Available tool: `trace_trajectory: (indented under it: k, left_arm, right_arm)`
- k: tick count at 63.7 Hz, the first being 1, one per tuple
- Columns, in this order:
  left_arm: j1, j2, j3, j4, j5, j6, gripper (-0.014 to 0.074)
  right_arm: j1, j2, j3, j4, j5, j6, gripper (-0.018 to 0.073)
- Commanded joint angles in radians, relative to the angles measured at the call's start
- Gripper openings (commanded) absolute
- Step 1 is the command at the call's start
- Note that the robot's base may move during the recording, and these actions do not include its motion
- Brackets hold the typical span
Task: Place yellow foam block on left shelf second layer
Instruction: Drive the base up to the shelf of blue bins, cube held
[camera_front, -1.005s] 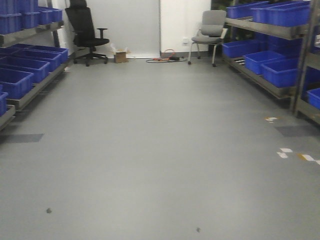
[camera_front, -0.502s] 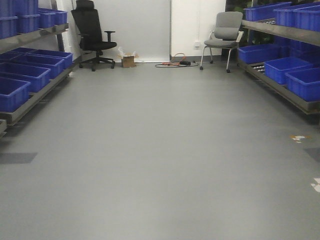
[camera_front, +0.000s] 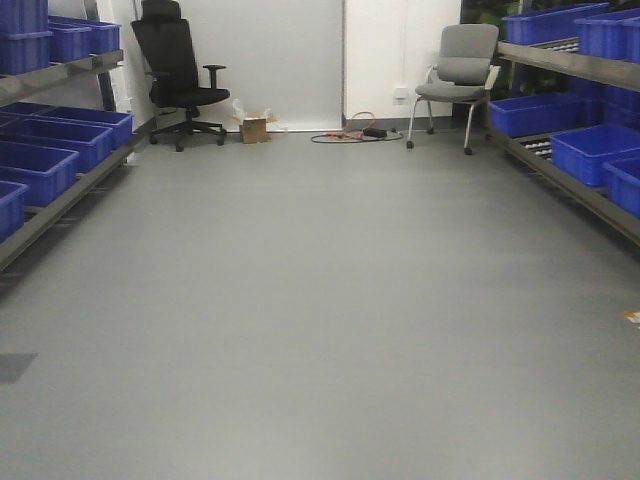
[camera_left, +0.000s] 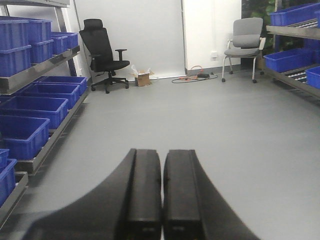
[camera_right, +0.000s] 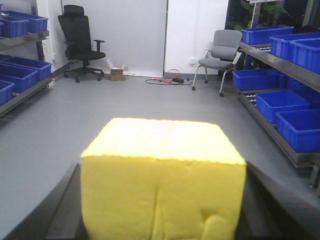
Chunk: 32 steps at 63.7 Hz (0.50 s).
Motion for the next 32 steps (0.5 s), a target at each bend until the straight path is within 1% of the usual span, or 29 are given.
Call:
trace_trajectory:
  k: [1, 32]
  left_arm:
    - [-0.004, -0.016, 0.028, -0.005, -0.083, -0.004, 0.0124]
    - [-0.004, -0.016, 0.028, -0.005, -0.083, -0.004, 0.0124]
  right_arm:
    - [-0.003, 0.012, -0.026, -0.008, -0.091, -0.007, 0.0501]
    - [-0.003, 0.012, -0.026, -0.008, -0.091, -0.007, 0.0501]
